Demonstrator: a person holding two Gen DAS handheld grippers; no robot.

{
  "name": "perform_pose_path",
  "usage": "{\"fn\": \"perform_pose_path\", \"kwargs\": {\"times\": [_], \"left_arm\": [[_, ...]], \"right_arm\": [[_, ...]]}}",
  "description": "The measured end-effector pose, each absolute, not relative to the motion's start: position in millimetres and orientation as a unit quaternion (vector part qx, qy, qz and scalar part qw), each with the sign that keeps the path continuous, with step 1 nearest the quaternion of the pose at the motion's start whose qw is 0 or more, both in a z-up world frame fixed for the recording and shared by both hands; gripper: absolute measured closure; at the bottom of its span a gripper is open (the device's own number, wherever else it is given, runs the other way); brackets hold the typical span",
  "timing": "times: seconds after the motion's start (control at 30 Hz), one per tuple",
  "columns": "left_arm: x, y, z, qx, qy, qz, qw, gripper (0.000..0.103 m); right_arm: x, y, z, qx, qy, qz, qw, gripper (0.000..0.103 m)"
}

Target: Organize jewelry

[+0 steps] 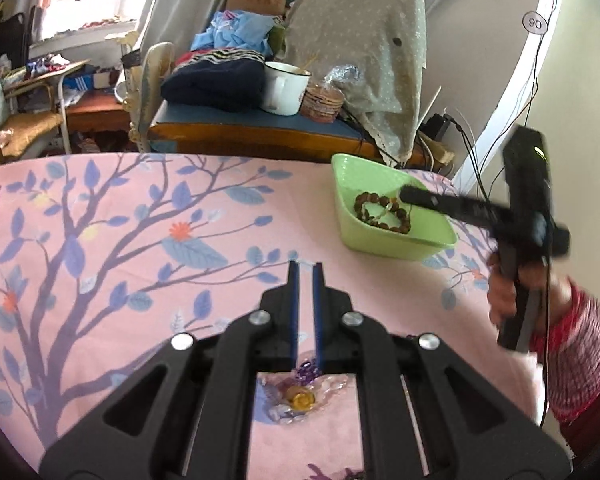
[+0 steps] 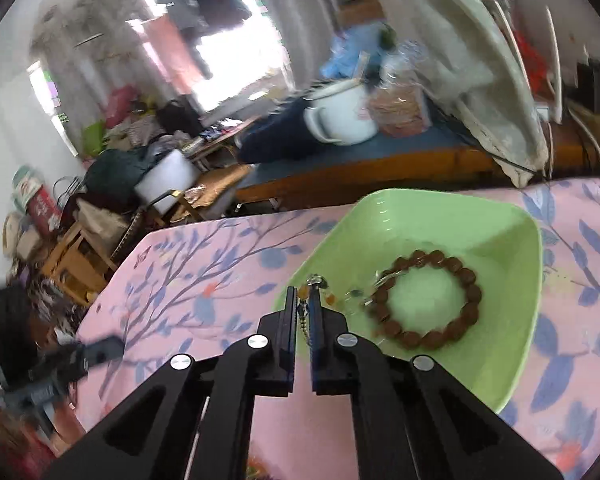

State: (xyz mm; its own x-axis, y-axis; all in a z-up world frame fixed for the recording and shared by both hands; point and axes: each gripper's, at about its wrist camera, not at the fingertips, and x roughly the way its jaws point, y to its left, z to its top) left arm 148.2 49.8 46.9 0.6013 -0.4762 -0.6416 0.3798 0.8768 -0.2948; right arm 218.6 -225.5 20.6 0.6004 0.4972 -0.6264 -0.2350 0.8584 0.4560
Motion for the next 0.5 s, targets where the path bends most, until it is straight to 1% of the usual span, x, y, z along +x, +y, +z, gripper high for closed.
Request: {"fn": "perform_pose_path", "kwargs": {"times": [0.07,0.17,0.23,0.37,0.5], "left_arm": [[144.0,50.9,49.7,-0.067,0.368,-0.242,0.895,0.097],[135.3,55.7,54.4,-0.057,0.355,-0.234,0.903,0.097],[131.4,61.3,56.0,-0.051,0.354,-0.224,0.907,0.097],[123.9,76.1,55.3,-0.051,0.359,-0.212,0.907,0.097],[113.8,90.4,47.2,-0.049,0.369,-0.198,0.907,0.097]], "right_arm": [[235.5,-237.1,10.8,0.205,0.452,0.208,0.843,0.103],[228.4,-240.5,6.0,0.214,0.472,0.218,0.827,0.103],[219.2,-245.2,8.3,0.220,0.470,0.212,0.828,0.095],[188.9,-250.6,21.9,0.225,0.445,0.213,0.840,0.094],[152.4,-243.5,36.9,0.197,0.408,0.209,0.866,0.094]]}}
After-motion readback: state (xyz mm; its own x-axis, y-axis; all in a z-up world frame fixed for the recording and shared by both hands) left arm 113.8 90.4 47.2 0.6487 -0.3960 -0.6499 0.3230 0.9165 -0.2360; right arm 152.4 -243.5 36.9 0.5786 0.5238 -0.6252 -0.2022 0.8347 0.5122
